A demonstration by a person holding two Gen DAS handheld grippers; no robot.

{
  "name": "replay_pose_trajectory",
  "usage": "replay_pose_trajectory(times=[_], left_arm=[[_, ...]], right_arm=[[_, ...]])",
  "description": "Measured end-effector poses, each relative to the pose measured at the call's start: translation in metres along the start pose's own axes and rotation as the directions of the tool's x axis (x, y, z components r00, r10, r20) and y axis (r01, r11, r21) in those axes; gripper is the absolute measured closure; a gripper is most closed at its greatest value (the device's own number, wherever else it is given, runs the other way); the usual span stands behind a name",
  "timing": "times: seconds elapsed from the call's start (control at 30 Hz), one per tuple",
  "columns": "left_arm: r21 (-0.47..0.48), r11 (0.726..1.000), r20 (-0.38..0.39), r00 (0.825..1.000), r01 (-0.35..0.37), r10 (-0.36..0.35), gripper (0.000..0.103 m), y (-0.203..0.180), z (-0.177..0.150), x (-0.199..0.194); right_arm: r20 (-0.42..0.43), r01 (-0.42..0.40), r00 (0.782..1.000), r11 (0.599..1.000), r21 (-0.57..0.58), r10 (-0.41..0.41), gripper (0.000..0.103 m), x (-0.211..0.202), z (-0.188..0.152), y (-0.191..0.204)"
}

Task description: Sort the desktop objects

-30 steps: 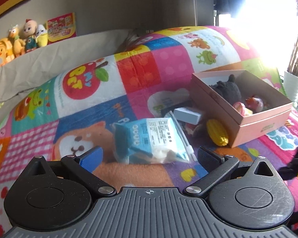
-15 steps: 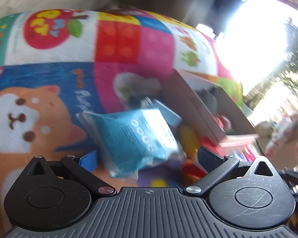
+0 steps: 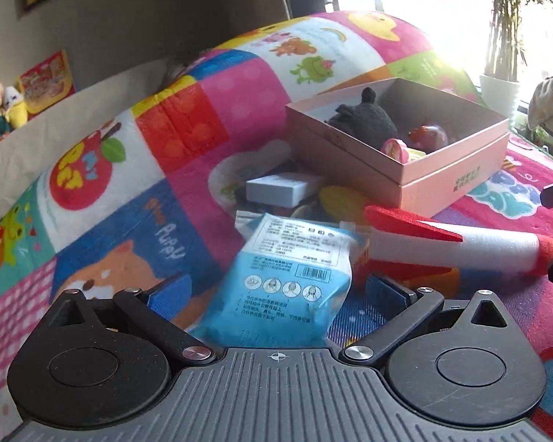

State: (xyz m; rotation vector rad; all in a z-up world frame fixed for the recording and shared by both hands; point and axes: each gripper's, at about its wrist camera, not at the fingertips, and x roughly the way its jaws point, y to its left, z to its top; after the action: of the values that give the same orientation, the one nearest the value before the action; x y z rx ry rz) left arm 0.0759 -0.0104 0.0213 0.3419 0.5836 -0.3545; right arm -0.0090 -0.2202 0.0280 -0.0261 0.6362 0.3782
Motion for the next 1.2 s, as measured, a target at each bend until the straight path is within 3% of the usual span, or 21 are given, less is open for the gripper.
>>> replay_pose_trajectory(times=[0.1,0.17,0.27,0.33,0.37,0.4,0.57,0.67,0.73,0.9,1.07,1.13,1.2], left_arm=[[0.005,1.000,-0.040,0.999,-0.008,0.008,0.001,-0.002,0.003,0.018],[-0.018,1.000,-0.064,0.998,0.001,-0.002,0.026,0.000,0.001,0.021],[-0.074,0.997,-0.074,0.997,0.011,-0.017,0.034,0.006,-0.004,0.015],[-0.103,0.995,-0.080,0.997,0.010,-0.019,0.038,0.009,-0.008,0.008],[-0.115,0.993,-0.083,0.996,0.008,-0.017,0.040,0.009,-0.010,0.003],[-0.129,0.992,-0.083,0.996,0.009,-0.019,0.042,0.010,-0.013,-0.004],[-0.241,0.969,-0.056,0.996,0.051,-0.067,0.042,0.006,-0.037,-0.048],[-0.273,0.957,-0.043,0.992,0.101,-0.117,0.041,-0.004,-0.053,-0.070],[-0.246,0.963,-0.042,0.992,0.106,-0.120,0.037,-0.015,-0.060,-0.080],[-0.201,0.975,-0.044,0.993,0.096,-0.106,0.024,-0.024,-0.060,-0.085],[-0.181,0.981,-0.053,0.995,0.072,-0.083,0.018,-0.029,-0.057,-0.080],[-0.150,0.988,-0.054,0.997,0.047,-0.056,0.016,-0.034,-0.056,-0.079],[-0.136,0.990,-0.055,0.997,0.038,-0.046,0.015,-0.037,-0.056,-0.079]], right_arm=[[-0.018,-0.004,1.000,0.996,-0.086,0.003,0.020,0.008,0.004,0.012],[-0.030,0.014,0.999,0.993,-0.115,-0.017,0.023,0.017,0.008,0.016],[-0.089,-0.004,0.996,0.991,-0.132,-0.007,0.052,0.033,0.013,0.019],[-0.097,0.004,0.995,0.991,-0.137,-0.017,0.059,0.039,0.012,0.021],[-0.101,0.017,0.994,0.990,-0.142,-0.031,0.067,0.040,0.012,0.022],[-0.102,0.022,0.994,0.991,-0.132,-0.036,0.067,0.040,0.011,0.022],[-0.165,-0.030,0.986,1.000,0.004,0.031,0.070,0.016,0.009,0.016],[-0.217,-0.105,0.970,0.994,0.040,0.112,0.070,0.001,0.000,0.019],[-0.232,-0.129,0.964,0.992,0.012,0.128,0.069,-0.006,-0.006,0.027],[-0.156,-0.047,0.988,0.987,-0.153,0.023,0.063,-0.007,-0.008,0.050],[-0.164,-0.068,0.986,0.978,-0.199,0.035,0.060,0.017,-0.003,0.061],[-0.188,-0.057,0.982,0.973,-0.223,0.014,0.061,0.026,-0.004,0.065],[-0.196,-0.069,0.980,0.972,-0.225,0.024,0.072,0.021,-0.005,0.066]])
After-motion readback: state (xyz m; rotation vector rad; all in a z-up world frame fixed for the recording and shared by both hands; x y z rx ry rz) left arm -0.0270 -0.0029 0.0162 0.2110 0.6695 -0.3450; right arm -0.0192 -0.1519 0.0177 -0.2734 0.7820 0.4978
